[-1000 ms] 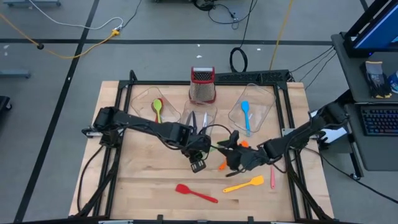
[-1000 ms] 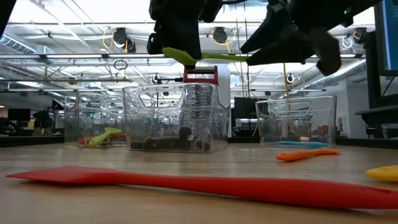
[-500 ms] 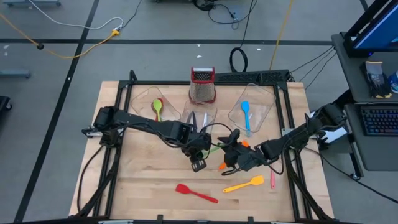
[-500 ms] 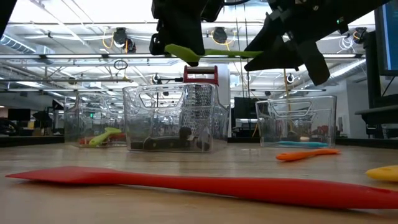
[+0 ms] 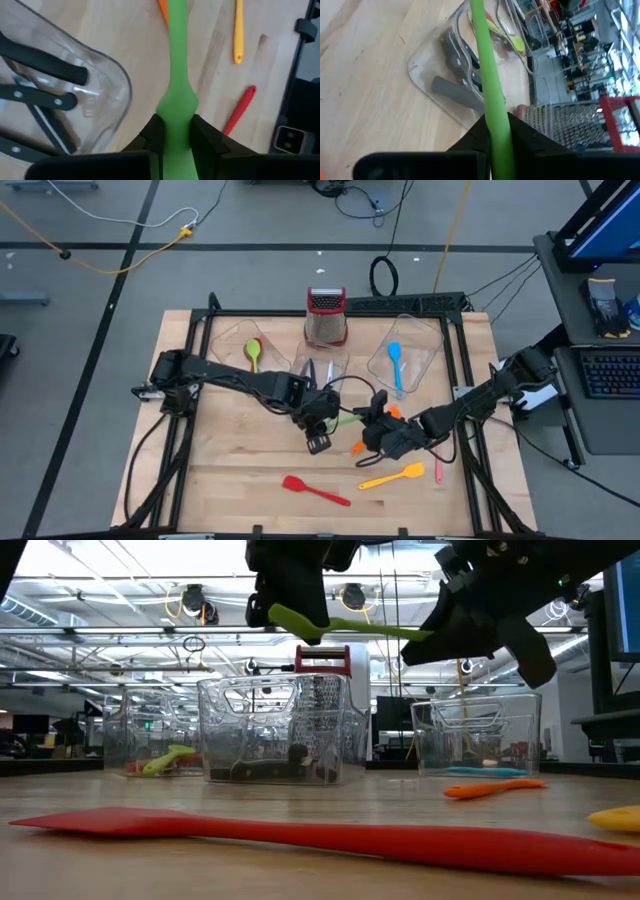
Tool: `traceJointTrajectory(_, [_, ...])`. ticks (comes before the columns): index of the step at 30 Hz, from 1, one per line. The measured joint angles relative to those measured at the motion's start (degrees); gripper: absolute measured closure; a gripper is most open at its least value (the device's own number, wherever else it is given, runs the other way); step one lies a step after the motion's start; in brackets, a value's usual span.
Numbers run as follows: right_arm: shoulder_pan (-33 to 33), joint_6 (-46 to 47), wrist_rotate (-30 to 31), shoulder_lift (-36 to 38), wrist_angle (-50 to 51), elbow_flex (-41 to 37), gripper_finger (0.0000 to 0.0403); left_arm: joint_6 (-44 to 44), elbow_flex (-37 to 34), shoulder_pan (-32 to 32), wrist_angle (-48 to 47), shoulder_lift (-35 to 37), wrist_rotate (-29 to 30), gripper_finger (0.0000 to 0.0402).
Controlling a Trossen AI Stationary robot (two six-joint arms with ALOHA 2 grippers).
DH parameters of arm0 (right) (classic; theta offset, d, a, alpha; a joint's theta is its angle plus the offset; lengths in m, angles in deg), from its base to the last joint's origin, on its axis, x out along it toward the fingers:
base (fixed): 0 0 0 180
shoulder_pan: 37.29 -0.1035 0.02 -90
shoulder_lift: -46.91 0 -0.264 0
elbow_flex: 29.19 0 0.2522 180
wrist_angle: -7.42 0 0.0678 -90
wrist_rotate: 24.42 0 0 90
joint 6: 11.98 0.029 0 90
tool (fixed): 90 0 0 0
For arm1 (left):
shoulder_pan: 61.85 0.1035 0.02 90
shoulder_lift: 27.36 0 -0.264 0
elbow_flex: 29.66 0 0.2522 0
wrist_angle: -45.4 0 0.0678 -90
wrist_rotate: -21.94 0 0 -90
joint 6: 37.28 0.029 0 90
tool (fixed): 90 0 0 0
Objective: Pick & Place Kitchen Items
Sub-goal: Put the green spatula on the right transparent bin
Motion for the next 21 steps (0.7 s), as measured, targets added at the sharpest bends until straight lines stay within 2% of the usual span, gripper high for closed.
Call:
traceJointTrajectory(2, [0.0,2.07,0.36,0.0,1.01,0.0,0.0377,1.55,0.0,0.04,-0.02,0.0,1.25,0.0324])
traceJointTrajectory(8, [0.12,7.17,0.93,0.12,4.51,0.13,0.0386,8.85,-0.11,0.04,-0.27,0.33,6.29,0.0205])
traceJointTrajectory(12, [0.17,11.88,1.86,0.31,7.36,0.31,0.0387,15.61,-0.15,0.52,-0.38,1.47,9.32,0.0141])
traceJointTrajectory(17, [0.52,16.6,1.54,0.44,11.24,0.31,0.0388,22.74,-0.17,2.03,-1.19,4.69,14.67,0.0091])
traceJointTrajectory(21, [1.04,24.87,0.55,0.44,16.52,0.31,0.0388,25.68,-0.17,3.0,-2.23,7.88,19.74,0.0069])
